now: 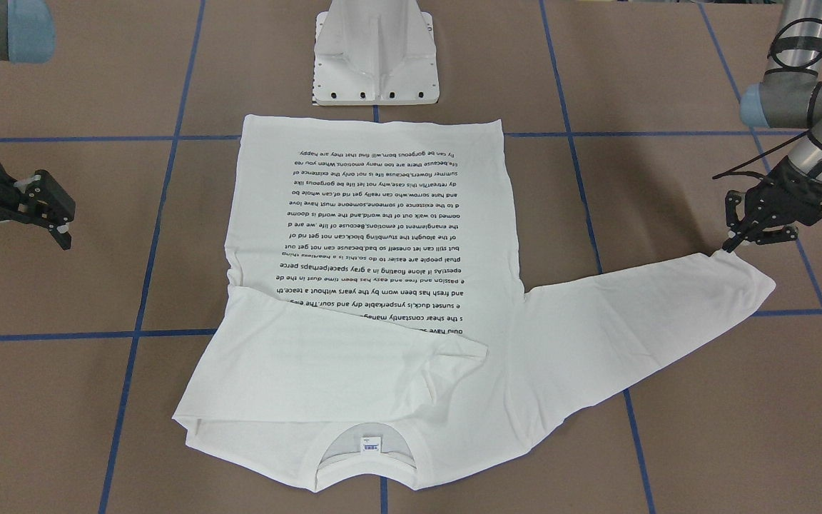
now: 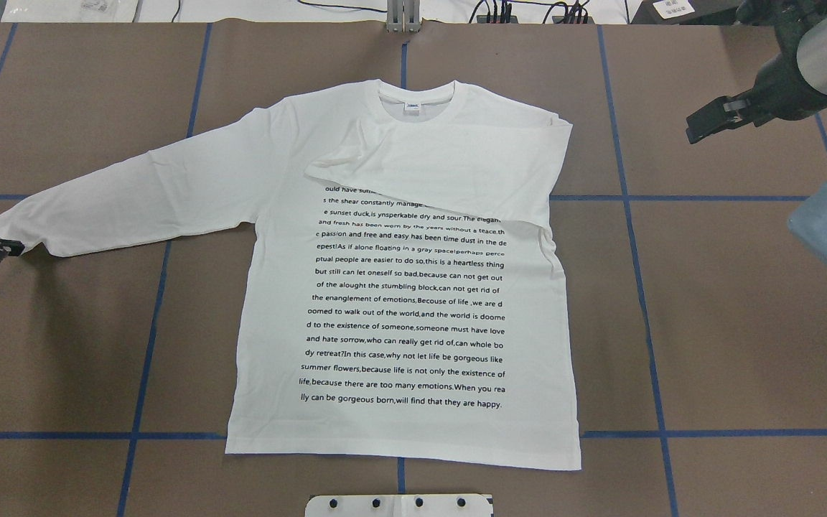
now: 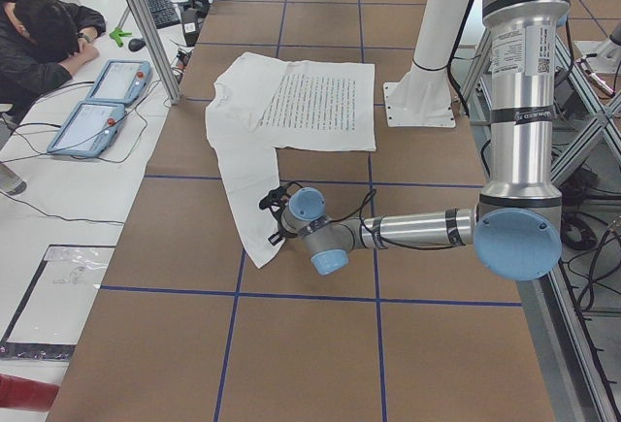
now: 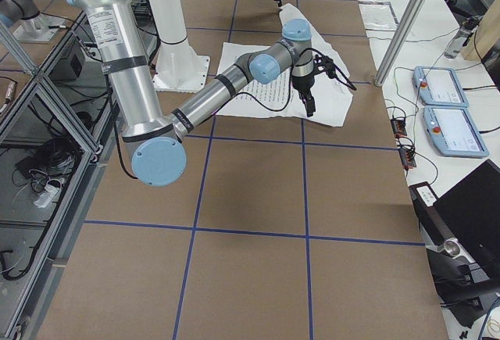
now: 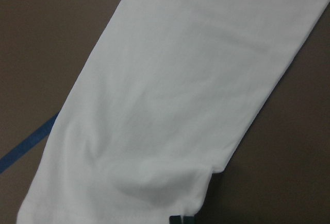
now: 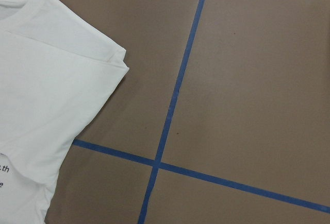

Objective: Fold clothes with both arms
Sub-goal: 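Grasp the other sleeve cuff with the left gripper and lift it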

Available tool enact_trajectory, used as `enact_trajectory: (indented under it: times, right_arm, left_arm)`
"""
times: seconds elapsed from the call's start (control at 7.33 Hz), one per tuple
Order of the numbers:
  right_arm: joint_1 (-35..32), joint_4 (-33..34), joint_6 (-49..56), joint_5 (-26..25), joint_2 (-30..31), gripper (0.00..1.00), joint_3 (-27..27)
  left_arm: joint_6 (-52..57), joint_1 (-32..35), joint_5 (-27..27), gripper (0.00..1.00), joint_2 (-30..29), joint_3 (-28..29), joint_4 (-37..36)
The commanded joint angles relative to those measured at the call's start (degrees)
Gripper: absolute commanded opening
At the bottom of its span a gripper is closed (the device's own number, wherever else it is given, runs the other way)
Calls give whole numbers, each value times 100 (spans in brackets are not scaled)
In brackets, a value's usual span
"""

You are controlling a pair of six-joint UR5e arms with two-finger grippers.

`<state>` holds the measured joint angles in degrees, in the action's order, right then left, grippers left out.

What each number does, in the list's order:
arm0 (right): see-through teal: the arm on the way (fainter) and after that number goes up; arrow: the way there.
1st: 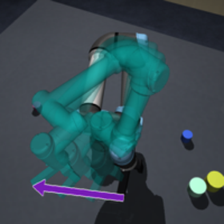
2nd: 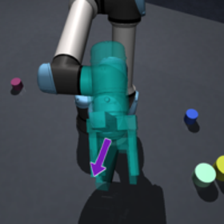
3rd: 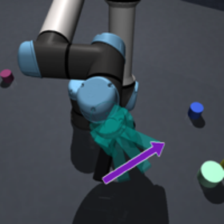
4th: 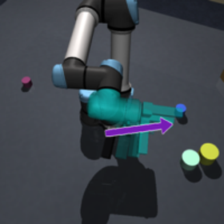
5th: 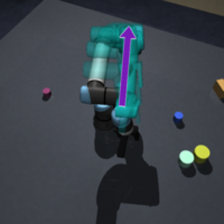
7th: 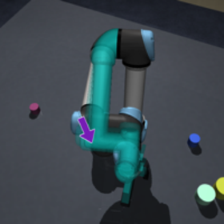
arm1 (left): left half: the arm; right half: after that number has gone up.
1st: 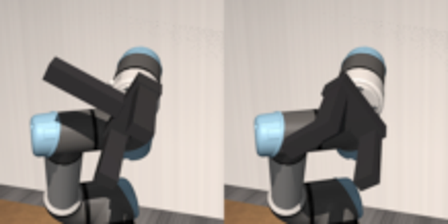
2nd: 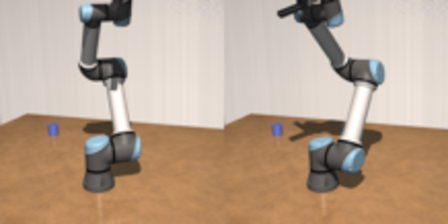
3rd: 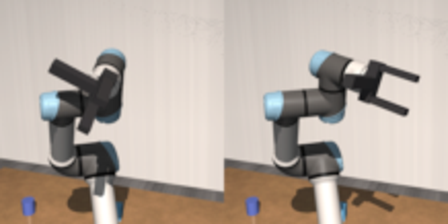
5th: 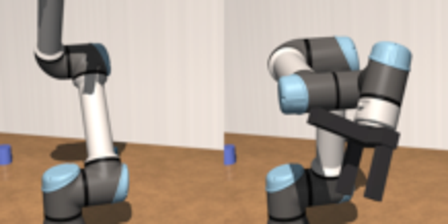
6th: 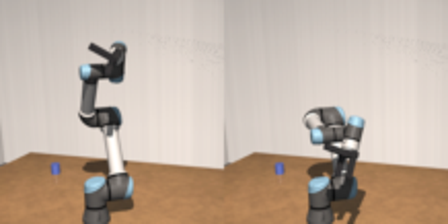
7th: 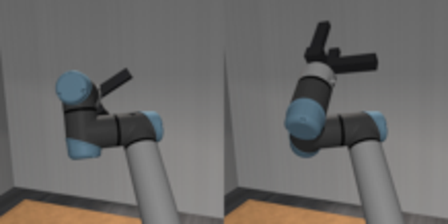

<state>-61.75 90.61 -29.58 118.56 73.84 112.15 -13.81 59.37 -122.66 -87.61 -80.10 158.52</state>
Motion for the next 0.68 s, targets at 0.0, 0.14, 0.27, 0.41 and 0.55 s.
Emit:
enact_trajectory:
  times: [0.0,0.14,0.27,0.41,0.55]
  right_arm:
    - [-3,0,-30,0,-1,100,-1]
    - [5,0,-30,-9,-1,100,0]
    - [-3,0,-48,-9,-1,100,8]
    - [-3,0,-56,-9,-1,100,8]
    - [-3,0,-74,-9,-1,100,8]
  left_arm:
    - [-548,486,-117,0,-666,-32,-93]
    - [-1188,497,-222,0,-1096,-32,-345]
    - [-1464,497,-214,0,-1614,-32,-792]
    - [-1737,497,-188,0,-2150,-24,-1327]
    - [-1974,479,-188,0,-2607,-24,-1759]
